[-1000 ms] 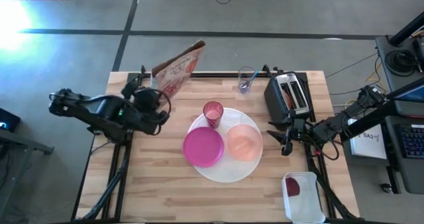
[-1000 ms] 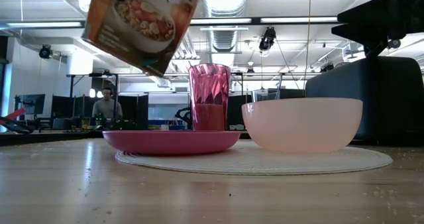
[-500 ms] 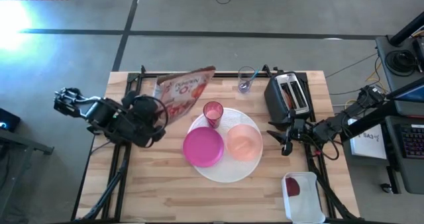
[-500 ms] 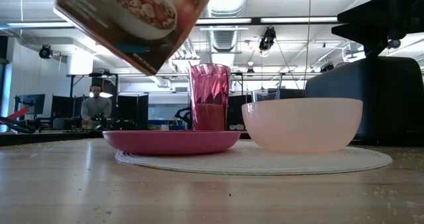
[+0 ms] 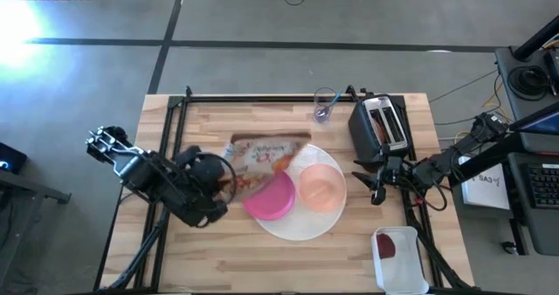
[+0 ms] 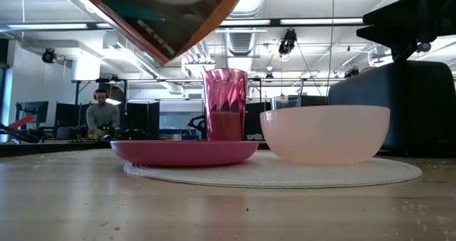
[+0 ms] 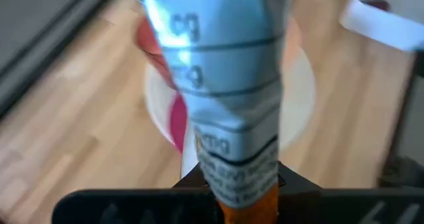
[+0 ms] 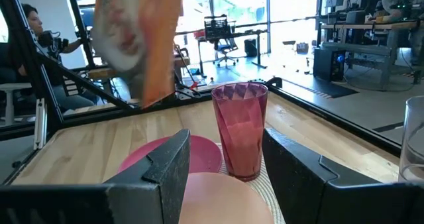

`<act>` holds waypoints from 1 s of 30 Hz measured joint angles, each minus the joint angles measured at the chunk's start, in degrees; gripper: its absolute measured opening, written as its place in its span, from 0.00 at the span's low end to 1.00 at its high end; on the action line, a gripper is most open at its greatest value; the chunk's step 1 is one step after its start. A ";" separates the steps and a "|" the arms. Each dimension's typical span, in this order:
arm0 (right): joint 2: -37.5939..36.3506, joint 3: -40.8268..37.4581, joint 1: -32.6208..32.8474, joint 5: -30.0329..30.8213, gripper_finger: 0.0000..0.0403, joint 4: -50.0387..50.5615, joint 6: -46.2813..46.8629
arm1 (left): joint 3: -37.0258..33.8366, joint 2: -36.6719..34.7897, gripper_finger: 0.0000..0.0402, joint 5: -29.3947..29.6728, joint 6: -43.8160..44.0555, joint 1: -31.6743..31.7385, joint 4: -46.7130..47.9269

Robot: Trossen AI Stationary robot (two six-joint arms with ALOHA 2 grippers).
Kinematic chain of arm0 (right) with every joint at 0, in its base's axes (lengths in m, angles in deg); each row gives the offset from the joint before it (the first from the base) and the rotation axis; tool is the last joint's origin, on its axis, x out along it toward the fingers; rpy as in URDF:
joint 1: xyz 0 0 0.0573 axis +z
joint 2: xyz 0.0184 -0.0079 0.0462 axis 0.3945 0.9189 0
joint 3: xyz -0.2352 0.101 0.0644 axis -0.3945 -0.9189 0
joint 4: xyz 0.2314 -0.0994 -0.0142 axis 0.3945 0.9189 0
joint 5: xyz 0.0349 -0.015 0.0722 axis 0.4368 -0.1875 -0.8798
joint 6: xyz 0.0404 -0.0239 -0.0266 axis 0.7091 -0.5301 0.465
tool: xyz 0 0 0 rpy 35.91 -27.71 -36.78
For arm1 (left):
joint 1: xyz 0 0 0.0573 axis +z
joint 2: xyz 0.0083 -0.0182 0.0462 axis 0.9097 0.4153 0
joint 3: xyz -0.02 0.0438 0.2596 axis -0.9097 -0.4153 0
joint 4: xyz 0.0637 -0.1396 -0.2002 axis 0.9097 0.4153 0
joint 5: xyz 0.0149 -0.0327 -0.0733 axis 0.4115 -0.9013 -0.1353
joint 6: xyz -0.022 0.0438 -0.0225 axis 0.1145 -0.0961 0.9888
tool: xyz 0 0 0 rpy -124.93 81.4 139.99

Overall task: Arrange a breakfast setting
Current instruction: Pour the cereal into the light orange bowl

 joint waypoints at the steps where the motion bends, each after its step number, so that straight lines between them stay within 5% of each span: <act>1: 0.00 0.00 0.01 -0.02 0.44 0.01 -0.01 | 1.30 1.01 0.00 -1.24 -0.58 0.03 -0.01; 11: 0.00 0.00 0.01 0.00 0.44 0.01 -0.01 | 12.71 8.31 0.00 -15.27 -1.96 2.63 -0.01; 30: 0.00 0.00 -0.01 0.00 0.44 0.01 -0.01 | 13.03 11.78 0.00 -42.07 2.97 15.73 -0.03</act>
